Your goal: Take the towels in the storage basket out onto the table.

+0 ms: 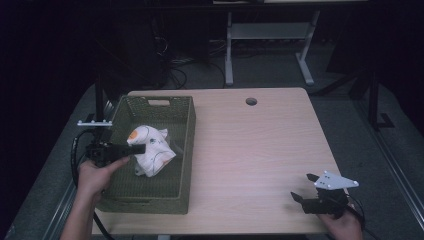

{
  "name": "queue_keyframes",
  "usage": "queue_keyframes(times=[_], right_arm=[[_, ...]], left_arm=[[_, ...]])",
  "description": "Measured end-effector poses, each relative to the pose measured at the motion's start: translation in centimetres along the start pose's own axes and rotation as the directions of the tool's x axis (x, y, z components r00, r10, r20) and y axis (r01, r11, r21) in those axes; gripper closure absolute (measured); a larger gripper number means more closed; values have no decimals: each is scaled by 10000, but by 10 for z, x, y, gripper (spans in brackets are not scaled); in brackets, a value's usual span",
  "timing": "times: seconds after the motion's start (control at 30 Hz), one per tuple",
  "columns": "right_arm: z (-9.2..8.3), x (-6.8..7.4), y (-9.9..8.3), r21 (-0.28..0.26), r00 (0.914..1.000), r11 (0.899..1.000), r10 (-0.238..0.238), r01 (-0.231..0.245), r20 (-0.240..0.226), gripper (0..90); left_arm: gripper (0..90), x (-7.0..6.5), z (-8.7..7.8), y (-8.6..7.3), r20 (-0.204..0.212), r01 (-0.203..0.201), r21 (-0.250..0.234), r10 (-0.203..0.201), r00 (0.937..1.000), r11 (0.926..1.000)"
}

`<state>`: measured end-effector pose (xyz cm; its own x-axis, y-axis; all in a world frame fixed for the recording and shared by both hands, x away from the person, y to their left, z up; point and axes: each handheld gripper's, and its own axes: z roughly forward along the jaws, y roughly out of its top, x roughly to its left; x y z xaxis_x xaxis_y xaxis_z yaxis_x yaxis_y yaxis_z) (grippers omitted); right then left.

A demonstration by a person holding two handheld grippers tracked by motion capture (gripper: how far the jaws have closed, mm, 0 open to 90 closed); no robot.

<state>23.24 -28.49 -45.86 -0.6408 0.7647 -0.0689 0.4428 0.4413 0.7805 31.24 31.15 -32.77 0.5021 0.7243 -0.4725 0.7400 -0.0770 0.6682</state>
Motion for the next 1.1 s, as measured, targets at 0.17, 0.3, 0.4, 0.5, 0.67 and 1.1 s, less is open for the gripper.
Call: queue_keyframes(times=[0.17, 0.3, 0.4, 0.5, 0.67, 1.1], right_arm=[[0, 0, 0, -9, 10000, 10000, -14, 14, 20, 160], [-1, -1, 0, -17, 10000, 10000, 1, -1, 34, 159], [-1, -1, 0, -25, 10000, 10000, 21, -21, 49, 160], [-1, -1, 1, -27, 10000, 10000, -4, 5, 54, 159], [-1, -1, 1, -13, 10000, 10000, -11, 11, 56, 159], [-1, -1, 1, -21, 10000, 10000, -16, 16, 54, 159]], left_arm=[[824, 0, -6, 0, 370, 62, -283, -52, 9993, 9996], [824, 0, -12, 1, 739, 265, -690, -214, 9970, 9973], [825, -3, -17, 5, 899, 274, -841, -198, 9958, 9961], [825, -7, -21, 8, 1045, 246, -998, -141, 9944, 9947], [825, -14, -26, 13, 1236, 186, -1171, -40, 9923, 9929], [825, -43, -38, 36, 1575, -372, -1611, 629, 9855, 9862]])
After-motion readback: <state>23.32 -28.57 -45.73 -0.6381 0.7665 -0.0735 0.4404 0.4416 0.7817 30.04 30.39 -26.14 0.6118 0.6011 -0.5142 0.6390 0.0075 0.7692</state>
